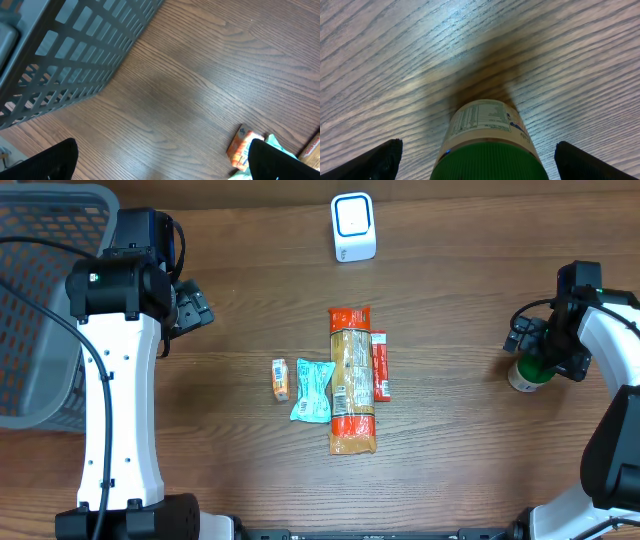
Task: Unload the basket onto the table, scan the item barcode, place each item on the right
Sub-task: 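Move the jar right and set it down on the table, then move the right gripper to the thin red packet beside the pasta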
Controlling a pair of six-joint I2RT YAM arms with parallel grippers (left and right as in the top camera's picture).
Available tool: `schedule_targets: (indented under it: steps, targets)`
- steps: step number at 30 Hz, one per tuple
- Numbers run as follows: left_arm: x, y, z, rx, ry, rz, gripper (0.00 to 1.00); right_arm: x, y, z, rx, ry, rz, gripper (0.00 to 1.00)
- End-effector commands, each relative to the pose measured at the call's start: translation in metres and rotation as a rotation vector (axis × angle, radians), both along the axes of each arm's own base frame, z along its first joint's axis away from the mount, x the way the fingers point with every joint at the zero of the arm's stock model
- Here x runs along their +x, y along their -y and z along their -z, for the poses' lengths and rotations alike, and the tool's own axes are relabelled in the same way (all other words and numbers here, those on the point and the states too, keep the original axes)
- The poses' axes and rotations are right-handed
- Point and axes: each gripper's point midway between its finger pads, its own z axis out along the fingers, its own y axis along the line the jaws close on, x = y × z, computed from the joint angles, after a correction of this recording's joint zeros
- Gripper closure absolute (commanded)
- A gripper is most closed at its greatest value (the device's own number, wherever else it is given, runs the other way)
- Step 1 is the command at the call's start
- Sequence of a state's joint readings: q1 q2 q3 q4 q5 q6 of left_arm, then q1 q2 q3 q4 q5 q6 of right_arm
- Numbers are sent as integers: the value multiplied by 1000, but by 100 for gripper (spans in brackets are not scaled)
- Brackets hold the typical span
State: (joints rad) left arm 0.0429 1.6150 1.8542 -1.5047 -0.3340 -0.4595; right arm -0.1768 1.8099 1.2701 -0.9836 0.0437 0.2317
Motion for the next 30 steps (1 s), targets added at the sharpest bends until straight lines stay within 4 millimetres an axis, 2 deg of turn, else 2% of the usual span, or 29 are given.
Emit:
schedule_targets:
  steps: [1, 4, 7, 9, 11, 14, 18, 23, 25, 30]
  targets:
    - [1, -3, 1, 17, -12, 10, 0, 5, 3, -8, -12, 26, 2, 0]
    - [1, -3, 1, 17, -12, 10, 1, 15, 5, -28, -15, 49, 3, 0]
    - [1, -3, 1, 17, -12, 10, 0, 33, 5, -67, -8, 107, 0, 0]
    - [1, -3, 1, 17, -12, 10, 0, 47, -3, -98, 34, 169, -12, 0]
    - [1, -3, 1, 17, -12, 10, 0, 57, -18, -126, 104, 225, -40, 0]
    - [1, -3, 1, 17, -12, 10, 1, 62, -57, -156, 255, 289, -220, 0]
    - [1, -3, 1, 17, -12, 10, 0, 51, -96, -160, 400, 278, -344, 0]
    - [1, -3, 1, 17, -12, 10, 1, 39, -127, -150, 484, 227, -391, 2]
    - [1, -3, 1, 17, -12, 10, 0, 34, -139, -142, 492, 203, -419, 7]
    - [1, -3, 1, 17, -12, 10, 0, 21, -176, -119, 508, 150, -508, 37]
